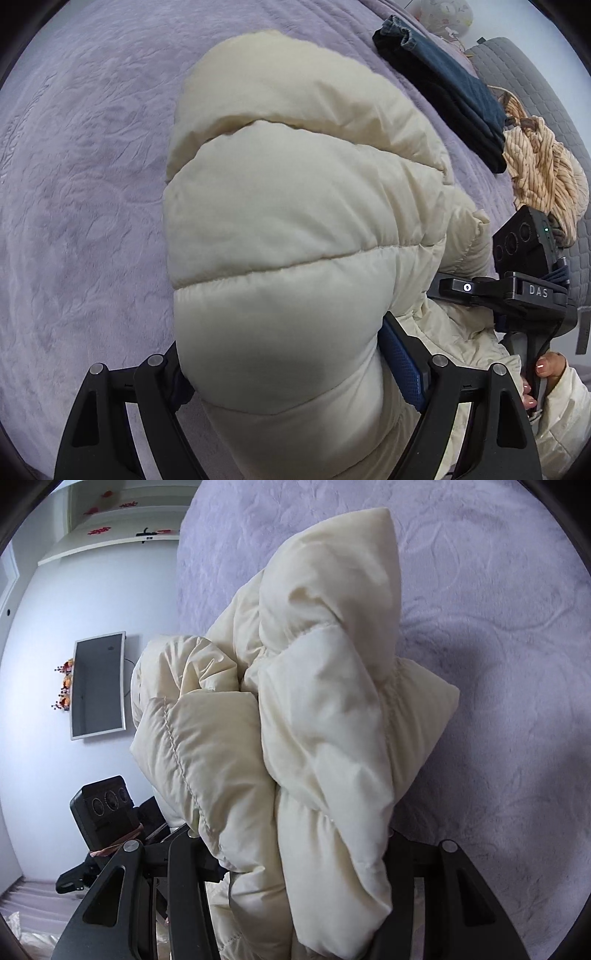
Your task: Fold large clothes
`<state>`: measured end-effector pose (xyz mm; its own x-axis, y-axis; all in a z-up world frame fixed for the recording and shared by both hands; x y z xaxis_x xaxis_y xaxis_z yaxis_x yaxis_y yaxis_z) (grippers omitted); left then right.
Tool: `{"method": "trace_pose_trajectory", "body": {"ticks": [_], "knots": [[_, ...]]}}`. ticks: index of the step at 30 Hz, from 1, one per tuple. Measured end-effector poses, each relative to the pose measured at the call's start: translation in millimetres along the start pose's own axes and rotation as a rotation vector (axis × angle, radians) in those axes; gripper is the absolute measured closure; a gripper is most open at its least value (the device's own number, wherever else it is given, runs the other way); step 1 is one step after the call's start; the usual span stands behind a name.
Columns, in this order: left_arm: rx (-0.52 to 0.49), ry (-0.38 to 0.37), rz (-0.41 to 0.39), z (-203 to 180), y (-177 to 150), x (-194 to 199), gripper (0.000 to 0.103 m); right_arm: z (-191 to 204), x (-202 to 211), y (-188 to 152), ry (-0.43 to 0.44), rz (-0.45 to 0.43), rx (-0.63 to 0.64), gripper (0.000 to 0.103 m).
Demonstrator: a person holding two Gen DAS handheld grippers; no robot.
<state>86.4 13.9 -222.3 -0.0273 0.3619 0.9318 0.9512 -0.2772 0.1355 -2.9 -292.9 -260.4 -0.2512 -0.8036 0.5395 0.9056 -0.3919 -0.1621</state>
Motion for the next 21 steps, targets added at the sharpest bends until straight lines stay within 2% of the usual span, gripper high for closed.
{"method": "trace_pose_trajectory", "body": {"ticks": [5, 10, 16, 17, 21], "knots": [[-0.008, 0.021, -0.015, 11.2, -9.1, -9.0, 0.015, 10.8, 0.6, -3.7, -0.122, -0.002, 0.027, 0.045], [-0.024, 0.045, -0.016, -10.1, -3.4, -18.4, 0.012, 13.8, 22.7, -3.3, -0.247, -0.04, 0.022, 0.042], [-0.029, 0.058, -0.016, -22.7, 2.4, -26.0, 0.008, 11.9, 40.0, -15.1, -0.276, -0.103, -0.043, 0.042], [-0.028, 0.058, -0.015, -23.3, 3.1, -26.1, 0.008, 8.1, 44.7, -30.2, -0.27, -0.115, -0.06, 0.042], [-0.033, 0.061, -0.013, -27.7, 6.8, -27.2, 0.008, 4.1, 65.7, -55.4, -0.294, -0.168, -0.097, 0.042]]}}
Point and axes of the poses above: each gripper's, at about its wrist camera, not at the fingertips, and x roughly against the way its jaws point, z to its left, y to its top, the point moved 5 cm from there along -x, roughly the way its jaws point
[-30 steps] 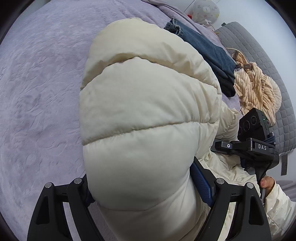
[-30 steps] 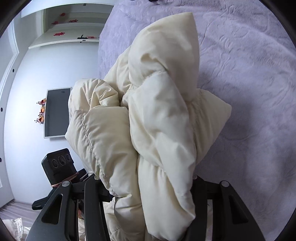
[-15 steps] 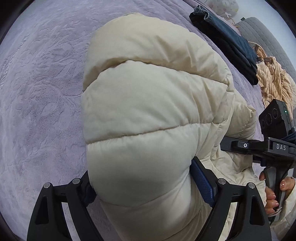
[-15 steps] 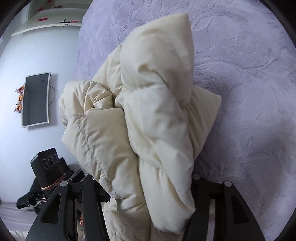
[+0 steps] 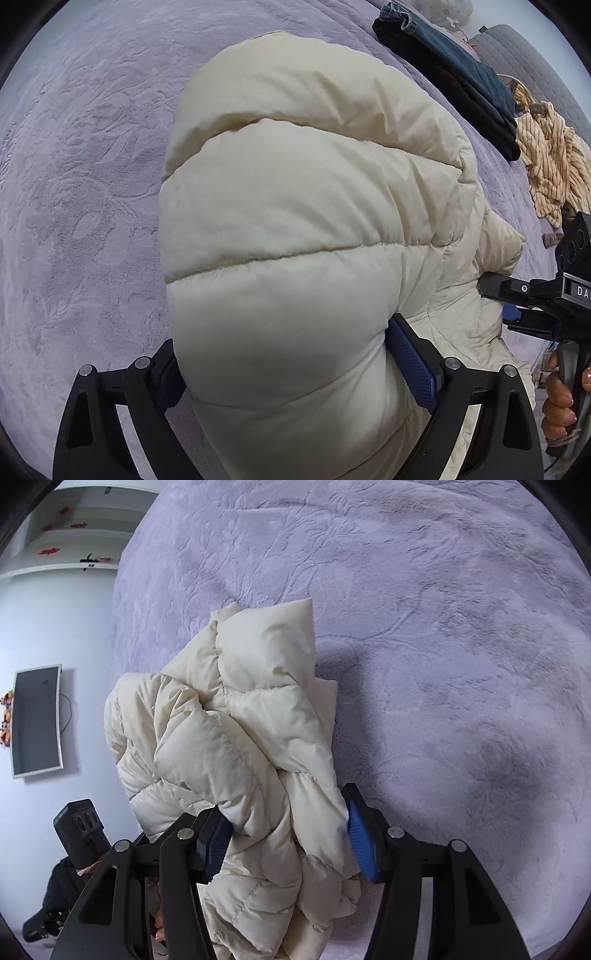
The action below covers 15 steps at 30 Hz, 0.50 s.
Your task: Fold large clothes
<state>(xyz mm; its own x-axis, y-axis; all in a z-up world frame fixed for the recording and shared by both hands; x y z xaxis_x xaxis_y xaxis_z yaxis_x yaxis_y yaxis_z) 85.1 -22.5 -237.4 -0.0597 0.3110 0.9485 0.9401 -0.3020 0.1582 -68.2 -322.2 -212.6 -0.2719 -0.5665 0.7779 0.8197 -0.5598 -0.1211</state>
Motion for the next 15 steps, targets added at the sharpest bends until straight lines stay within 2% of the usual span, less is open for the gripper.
{"method": "trace_pose_trajectory", "body": {"ticks": [2, 4, 6, 7, 12, 15], "knots": [[0.004, 0.002, 0.002, 1.0, -0.1, -0.1, 0.008, -5.9, 12.4, -3.8, -0.042, -0.037, 0.007, 0.043], [0.007, 0.002, 0.003, 3.8, -0.7, 0.2, 0.008, 5.2, 34.9, -3.3, -0.074, -0.071, 0.035, 0.052], [0.009, 0.005, 0.003, 2.7, -0.7, 0.0, 0.008, 12.2, 49.2, -9.1, -0.077, -0.08, 0.08, 0.079], [0.011, 0.004, 0.004, 3.4, -0.8, 0.1, 0.008, 19.1, 55.6, -16.9, -0.073, -0.079, 0.115, 0.084], [0.012, 0.006, 0.006, 6.7, -0.9, 1.8, 0.008, 74.0, 60.6, -57.0, -0.018, -0.011, 0.302, 0.087], [0.014, 0.008, 0.008, 9.6, -2.5, 3.9, 0.008, 75.7, 44.0, -82.8, -0.065, 0.05, 0.363, 0.087]]}}
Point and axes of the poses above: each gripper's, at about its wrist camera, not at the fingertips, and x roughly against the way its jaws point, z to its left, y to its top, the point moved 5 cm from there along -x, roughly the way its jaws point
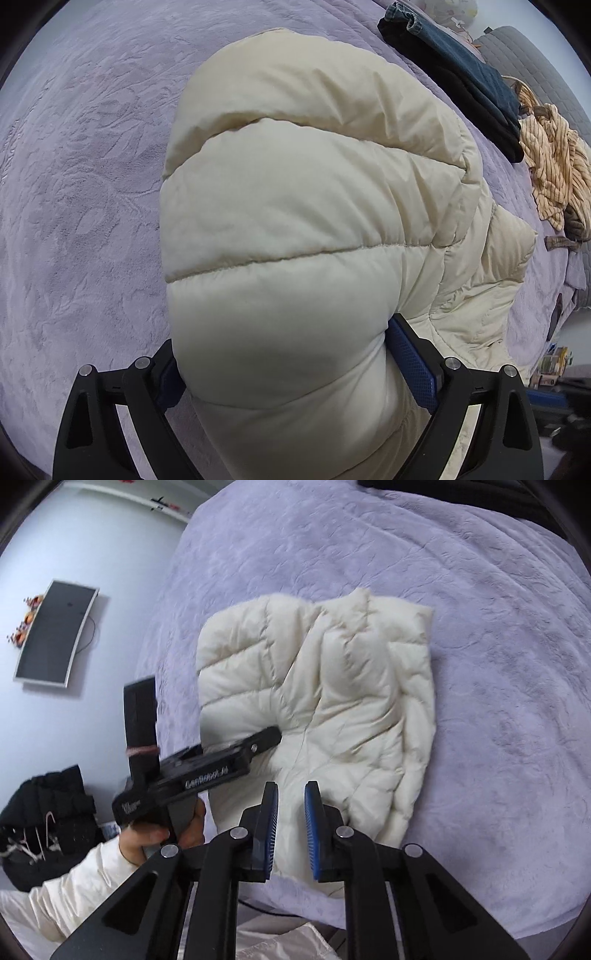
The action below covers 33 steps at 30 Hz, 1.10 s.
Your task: Fold large clothes
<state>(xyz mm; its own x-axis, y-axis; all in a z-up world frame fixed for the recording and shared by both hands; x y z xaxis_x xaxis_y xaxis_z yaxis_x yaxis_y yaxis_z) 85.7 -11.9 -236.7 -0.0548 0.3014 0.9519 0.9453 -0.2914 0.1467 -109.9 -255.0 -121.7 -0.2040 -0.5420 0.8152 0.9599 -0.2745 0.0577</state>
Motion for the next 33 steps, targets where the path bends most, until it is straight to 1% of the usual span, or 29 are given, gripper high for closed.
{"method": "trace_pose_trajectory", "body": {"ticks": [1, 2, 3, 6, 7, 8, 9, 10, 11, 12, 14, 15, 17, 18, 19, 21, 24, 26, 30, 33], "knots": [[0.002, -0.003, 0.001, 0.5, -0.2, 1.5, 0.008, -4.7, -9.2, -6.9, -0.05, 0.019, 0.014, 0.087], [0.003, -0.006, 0.002, -1.0, -0.1, 3.8, 0.008, -12.6, -18.6, -13.6, -0.098, 0.03, 0.024, 0.09], [0.001, -0.005, 0.003, -1.7, 0.2, 7.4, 0.008, -22.1, -25.0, -18.8, -0.126, 0.038, 0.024, 0.096], [-0.027, 0.029, -0.036, -1.3, 1.4, 30.6, 0.009, -39.4, -34.0, -25.8, -0.144, 0.042, -0.012, 0.098], [-0.044, 0.043, -0.055, -0.9, 2.4, 41.7, 0.016, -40.2, -34.0, -26.4, -0.145, 0.038, -0.013, 0.098], [-0.061, 0.05, -0.073, -0.6, 3.7, 53.9, 0.021, -39.7, -32.6, -26.6, -0.145, 0.034, -0.008, 0.098], [-0.075, 0.051, -0.094, 0.0, 5.3, 67.1, 0.033, -38.5, -31.5, -26.7, -0.145, 0.029, 0.002, 0.098], [-0.09, 0.042, -0.117, -0.5, 7.7, 80.3, 0.048, -37.7, -30.5, -26.9, -0.15, 0.026, 0.011, 0.098], [-0.109, 0.024, -0.133, -2.6, 12.0, 92.8, 0.054, -37.2, -30.5, -27.3, -0.155, 0.025, 0.017, 0.098], [-0.13, 0.004, -0.15, -6.4, 16.2, 103.9, 0.058, -36.4, -32.3, -27.7, -0.155, 0.024, 0.016, 0.098], [-0.183, -0.054, -0.178, -21.8, 27.0, 119.3, 0.058, -37.6, -32.1, -30.4, -0.148, 0.02, 0.001, 0.098], [-0.21, -0.08, -0.187, -31.2, 32.2, 121.4, 0.058, -33.2, -38.9, -31.9, -0.146, 0.017, -0.005, 0.098], [-0.249, -0.108, -0.178, -50.5, 44.5, 112.6, 0.058, -29.1, -49.9, -32.5, -0.149, 0.014, -0.011, 0.098], [-0.26, -0.113, -0.161, -57.0, 50.7, 100.1, 0.058, -27.6, -64.6, -28.1, -0.154, 0.014, -0.012, 0.098], [-0.26, -0.111, -0.137, -61.8, 56.8, 84.2, 0.058, -28.8, -65.4, -29.7, -0.16, 0.014, -0.012, 0.098], [-0.244, -0.105, -0.086, -63.8, 69.2, 50.9, 0.058, -33.2, -75.9, -29.3, -0.173, 0.013, -0.019, 0.098], [-0.207, -0.1, -0.055, -60.1, 80.1, 12.9, 0.058, -43.7, -86.3, -29.1, -0.165, 0.004, -0.049, 0.098], [-0.189, -0.109, -0.05, -57.1, 83.7, -2.5, 0.058, -48.3, -90.1, -28.2, -0.154, -0.008, -0.067, 0.098], [-0.214, -0.094, -0.049, -55.9, 83.9, -23.1, 0.058, -57.4, -97.0, -22.9, -0.137, -0.011, -0.082, 0.098], [-0.205, -0.095, -0.053, -55.7, 82.9, -32.0, 0.058, -59.8, -101.8, -19.6, -0.132, -0.002, -0.08, 0.098]]}}
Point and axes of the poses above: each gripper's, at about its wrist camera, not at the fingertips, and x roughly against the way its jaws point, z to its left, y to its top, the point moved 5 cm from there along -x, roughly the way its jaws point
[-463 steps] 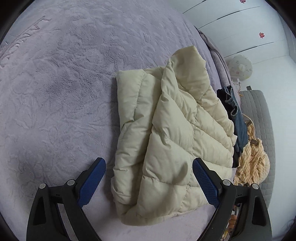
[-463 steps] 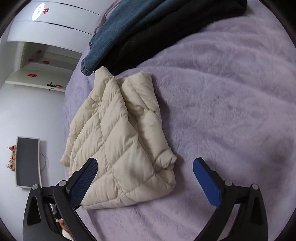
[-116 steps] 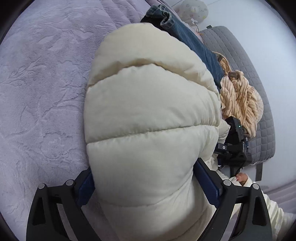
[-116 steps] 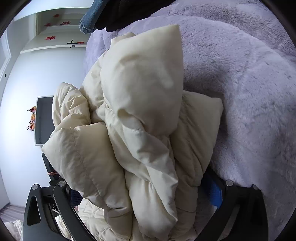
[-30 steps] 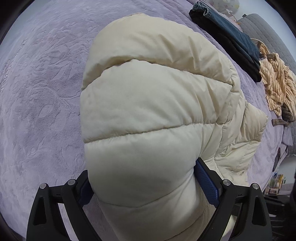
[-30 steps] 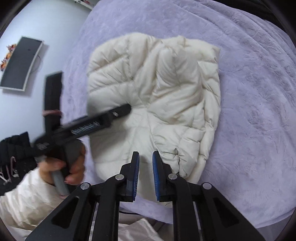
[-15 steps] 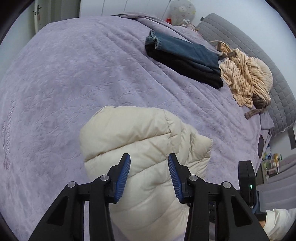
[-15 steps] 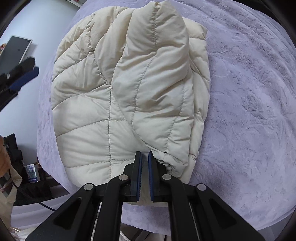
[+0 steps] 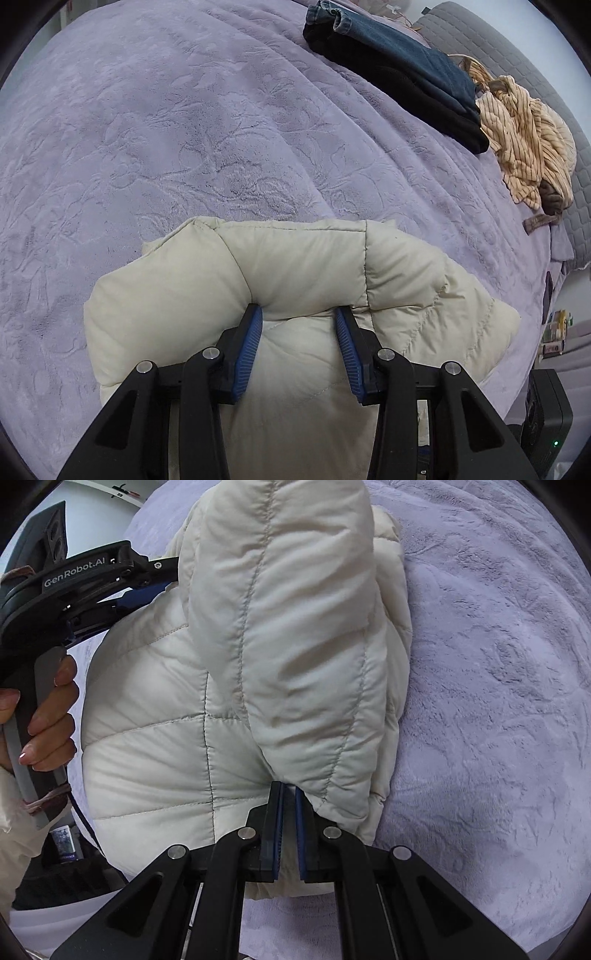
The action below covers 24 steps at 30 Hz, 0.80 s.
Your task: Fold large clothes
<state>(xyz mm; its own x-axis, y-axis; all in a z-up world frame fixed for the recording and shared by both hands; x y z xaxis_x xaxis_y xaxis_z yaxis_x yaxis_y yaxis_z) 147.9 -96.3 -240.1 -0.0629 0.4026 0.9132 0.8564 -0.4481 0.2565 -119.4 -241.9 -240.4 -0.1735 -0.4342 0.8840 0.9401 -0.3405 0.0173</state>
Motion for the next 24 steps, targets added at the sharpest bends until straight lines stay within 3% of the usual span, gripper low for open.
{"method": "trace_pose_trajectory", "body": {"ticks": [16, 24], "knots": [[0.0, 0.014, -0.01, 0.5, -2.9, -2.3, 0.058, -4.7, 8.5, 10.7, 0.0, 0.013, -0.006, 0.098], [0.005, 0.035, -0.027, -4.0, -4.9, 21.6, 0.058, -4.6, 9.2, 10.4, -0.003, 0.019, -0.014, 0.098]]}}
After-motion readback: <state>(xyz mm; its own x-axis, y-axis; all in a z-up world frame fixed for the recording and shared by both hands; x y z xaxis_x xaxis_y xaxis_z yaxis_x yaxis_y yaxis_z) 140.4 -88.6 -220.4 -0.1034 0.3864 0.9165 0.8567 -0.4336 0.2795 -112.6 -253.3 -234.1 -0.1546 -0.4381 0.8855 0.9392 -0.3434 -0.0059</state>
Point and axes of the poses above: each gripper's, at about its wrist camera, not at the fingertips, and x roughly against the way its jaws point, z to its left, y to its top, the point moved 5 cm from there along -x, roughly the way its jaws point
